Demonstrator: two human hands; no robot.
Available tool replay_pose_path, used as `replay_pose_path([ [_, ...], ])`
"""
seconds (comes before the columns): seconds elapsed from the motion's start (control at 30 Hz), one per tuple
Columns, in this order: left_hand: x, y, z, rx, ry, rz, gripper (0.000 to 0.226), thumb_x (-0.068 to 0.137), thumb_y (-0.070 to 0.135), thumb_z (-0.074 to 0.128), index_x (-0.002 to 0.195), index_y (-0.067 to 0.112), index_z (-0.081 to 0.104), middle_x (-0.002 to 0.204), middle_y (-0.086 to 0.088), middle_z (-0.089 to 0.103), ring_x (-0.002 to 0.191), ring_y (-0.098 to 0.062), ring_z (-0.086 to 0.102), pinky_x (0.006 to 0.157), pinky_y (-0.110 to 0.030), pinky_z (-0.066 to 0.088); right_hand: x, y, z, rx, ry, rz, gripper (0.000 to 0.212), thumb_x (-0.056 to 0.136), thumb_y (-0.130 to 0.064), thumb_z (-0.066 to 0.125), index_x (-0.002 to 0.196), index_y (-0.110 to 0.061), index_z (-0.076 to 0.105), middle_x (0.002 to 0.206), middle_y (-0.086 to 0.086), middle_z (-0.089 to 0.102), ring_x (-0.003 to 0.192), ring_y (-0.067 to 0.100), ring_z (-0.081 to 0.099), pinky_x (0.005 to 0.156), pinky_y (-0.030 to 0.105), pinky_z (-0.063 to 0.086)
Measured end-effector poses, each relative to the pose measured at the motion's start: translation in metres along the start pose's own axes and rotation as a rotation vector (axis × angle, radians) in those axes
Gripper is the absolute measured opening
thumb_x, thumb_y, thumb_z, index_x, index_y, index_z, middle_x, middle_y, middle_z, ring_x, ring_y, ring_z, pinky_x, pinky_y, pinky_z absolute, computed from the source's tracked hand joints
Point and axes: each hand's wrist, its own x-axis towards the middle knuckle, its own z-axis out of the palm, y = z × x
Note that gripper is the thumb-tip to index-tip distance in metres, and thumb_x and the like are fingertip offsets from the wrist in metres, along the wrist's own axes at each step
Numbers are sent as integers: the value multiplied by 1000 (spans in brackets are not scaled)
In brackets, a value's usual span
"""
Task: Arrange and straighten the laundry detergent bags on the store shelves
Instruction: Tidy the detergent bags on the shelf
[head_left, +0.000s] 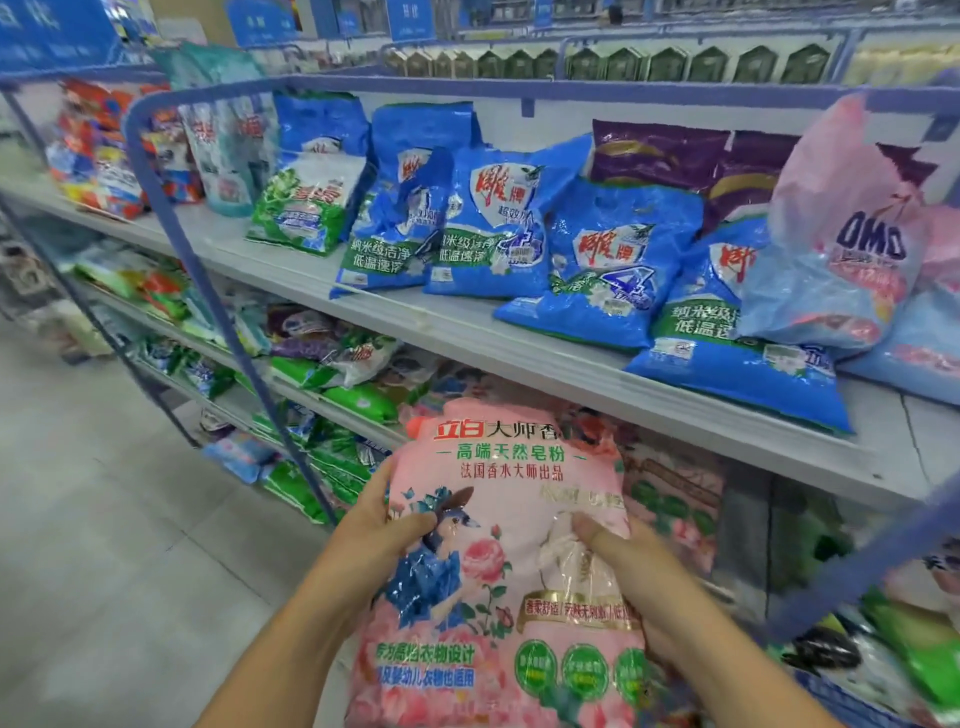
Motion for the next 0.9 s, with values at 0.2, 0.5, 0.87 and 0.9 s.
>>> replay_pose_path([
  [0.2, 107, 13, -46, 52, -56, 52, 77, 93, 5, 66, 152, 43, 32, 107, 9, 74, 85, -8, 75, 71, -23, 57, 75, -14, 57, 104, 115, 58, 33, 93, -29, 69, 121, -23, 52, 97, -15, 60, 73, -1, 60, 68, 8, 51],
  [0.5, 276, 53, -94, 189, -209, 96, 62, 76, 25, 85, 131, 16, 58, 117, -3, 71, 98, -15, 68, 78, -26, 56, 199, -28, 114, 85, 393, 34, 27, 81, -36, 82, 104, -24, 79, 121, 0, 70, 116, 24, 63, 108, 41, 45],
  [0.87, 335, 19, -91, 541, -330, 59, 117, 32, 91, 76, 129, 27, 56, 119, 5, 70, 107, -20, 68, 94, -34, 56, 224, 3, 142, -62, 595, 162, 34, 80, -27, 84, 109, -26, 66, 114, -2, 70, 102, 16, 65, 78, 21, 50],
  [0.9, 339, 19, -90, 518, -364, 60, 109, 39, 86, 79, 128, 28, 56, 118, 6, 70, 106, -19, 68, 95, -36, 56, 224, 3, 141, -77, 590, 179, 38, 81, -28, 83, 114, -26, 64, 112, -1, 70, 95, 13, 64, 70, 18, 50],
])
